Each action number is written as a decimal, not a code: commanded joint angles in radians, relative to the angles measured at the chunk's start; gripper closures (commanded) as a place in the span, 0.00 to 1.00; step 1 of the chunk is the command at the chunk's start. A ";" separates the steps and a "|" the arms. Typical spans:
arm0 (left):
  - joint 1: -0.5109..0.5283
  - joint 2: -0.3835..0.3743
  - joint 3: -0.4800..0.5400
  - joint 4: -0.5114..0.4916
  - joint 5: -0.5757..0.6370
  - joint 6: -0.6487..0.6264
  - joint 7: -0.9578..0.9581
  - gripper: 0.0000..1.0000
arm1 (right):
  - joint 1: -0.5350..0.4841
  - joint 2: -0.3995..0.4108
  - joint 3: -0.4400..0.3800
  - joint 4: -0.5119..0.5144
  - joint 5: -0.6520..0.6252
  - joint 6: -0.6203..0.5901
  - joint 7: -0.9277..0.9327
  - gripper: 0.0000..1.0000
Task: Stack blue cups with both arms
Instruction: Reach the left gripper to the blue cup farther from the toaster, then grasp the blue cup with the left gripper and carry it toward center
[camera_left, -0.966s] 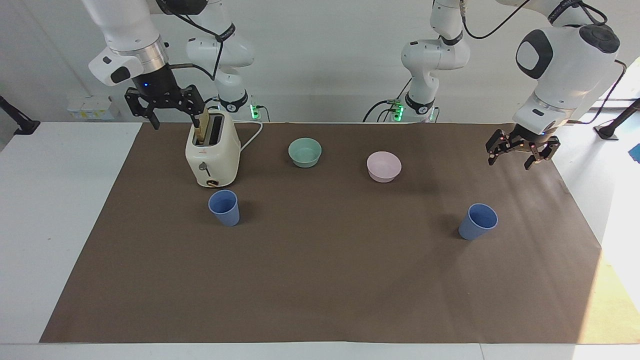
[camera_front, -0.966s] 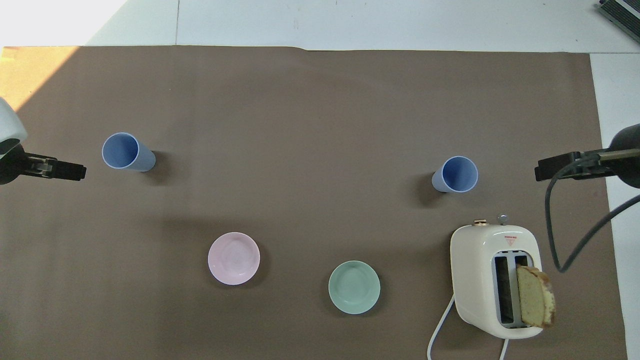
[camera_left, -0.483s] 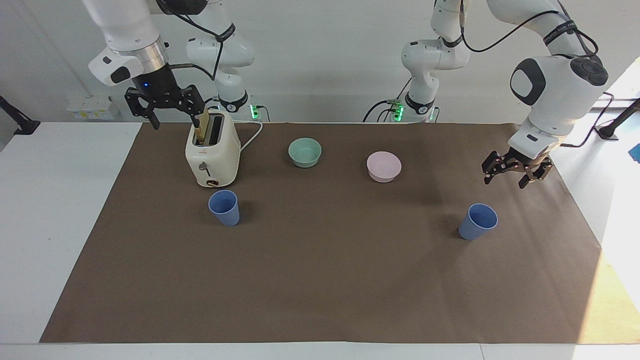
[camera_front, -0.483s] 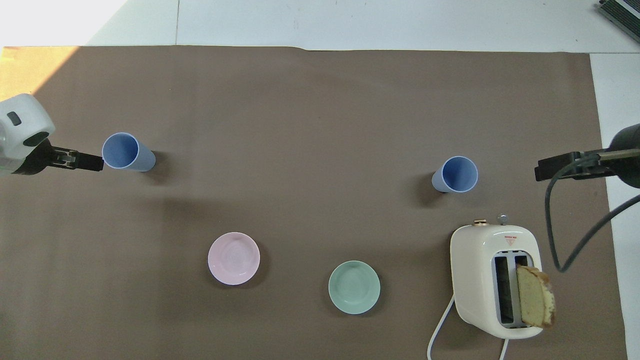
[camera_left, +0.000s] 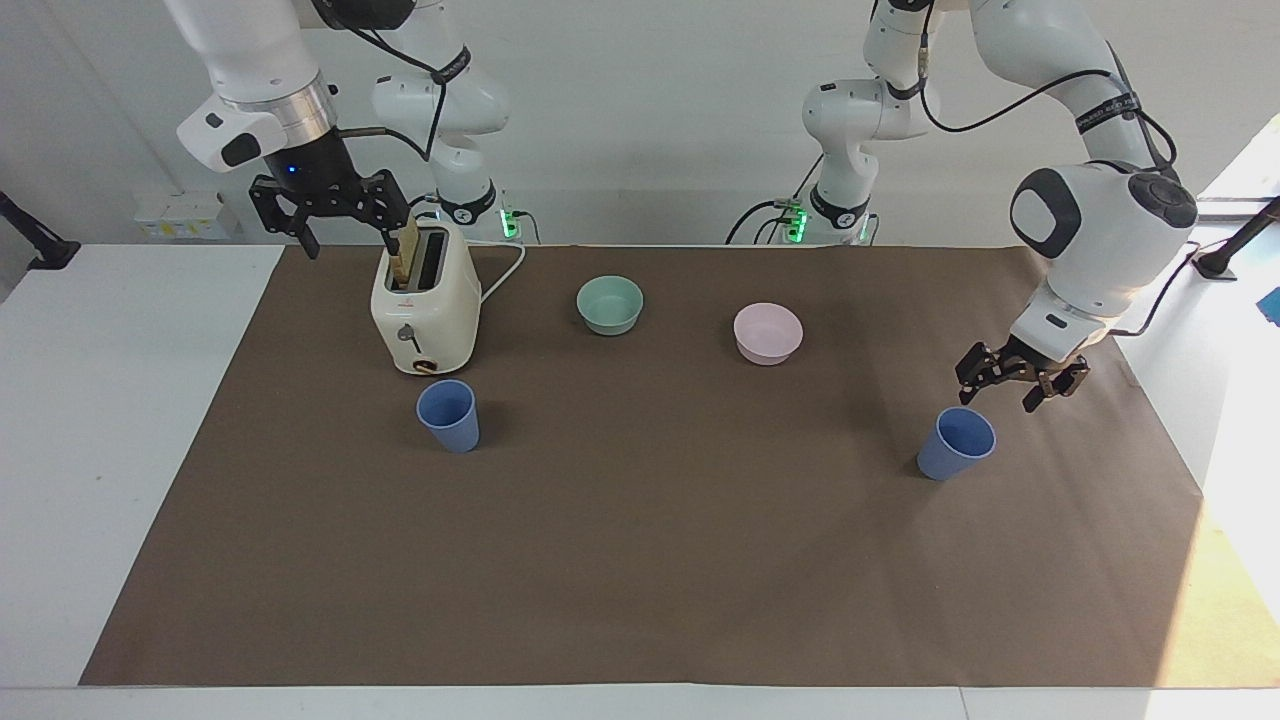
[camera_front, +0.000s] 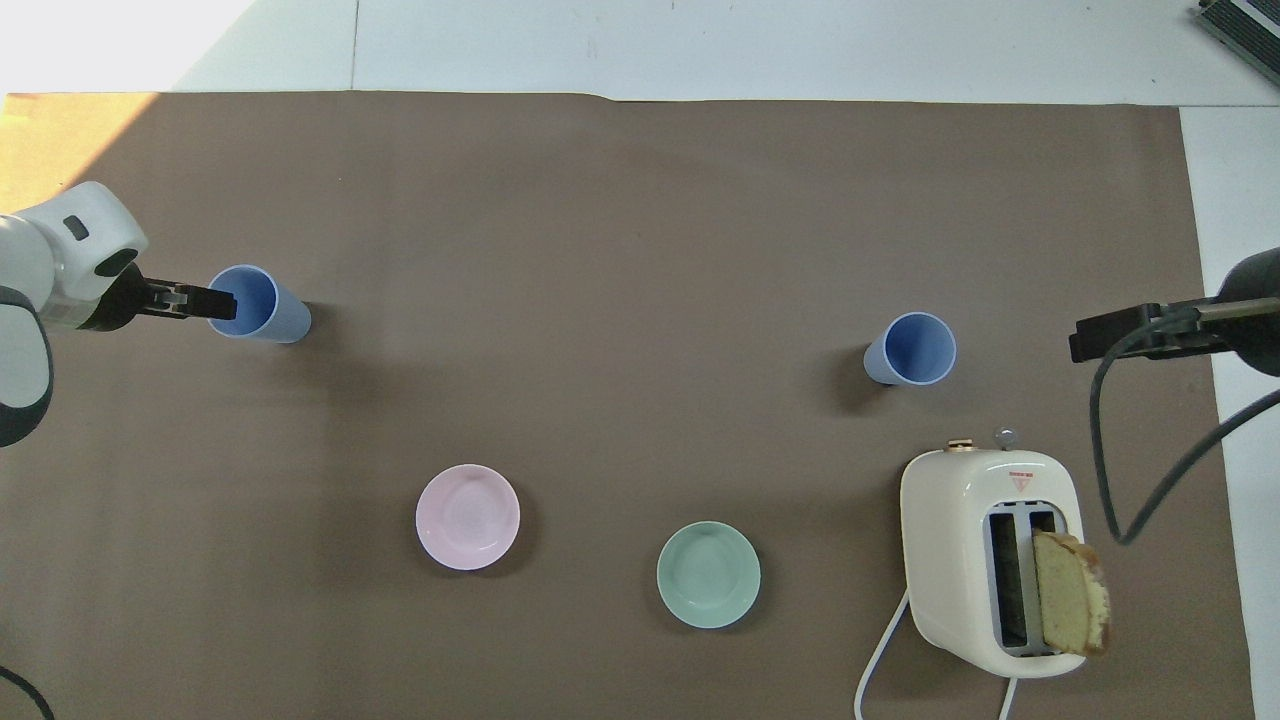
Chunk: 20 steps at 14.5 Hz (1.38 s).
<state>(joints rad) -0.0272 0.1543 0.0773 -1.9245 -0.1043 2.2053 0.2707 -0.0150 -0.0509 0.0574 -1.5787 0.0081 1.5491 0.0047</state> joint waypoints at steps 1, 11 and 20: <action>0.020 0.016 -0.010 -0.010 -0.017 0.062 0.019 0.14 | 0.004 -0.003 -0.007 -0.006 0.018 0.006 0.014 0.00; 0.004 0.057 -0.011 -0.024 -0.041 0.077 -0.051 0.92 | 0.004 -0.003 -0.007 -0.006 0.018 0.006 0.012 0.00; -0.118 -0.058 -0.025 -0.004 -0.040 -0.061 -0.097 1.00 | 0.004 -0.003 -0.007 -0.006 0.018 0.006 0.012 0.00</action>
<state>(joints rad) -0.0765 0.1273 0.0395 -1.9156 -0.1372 2.1685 0.2145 -0.0150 -0.0509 0.0574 -1.5787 0.0081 1.5491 0.0047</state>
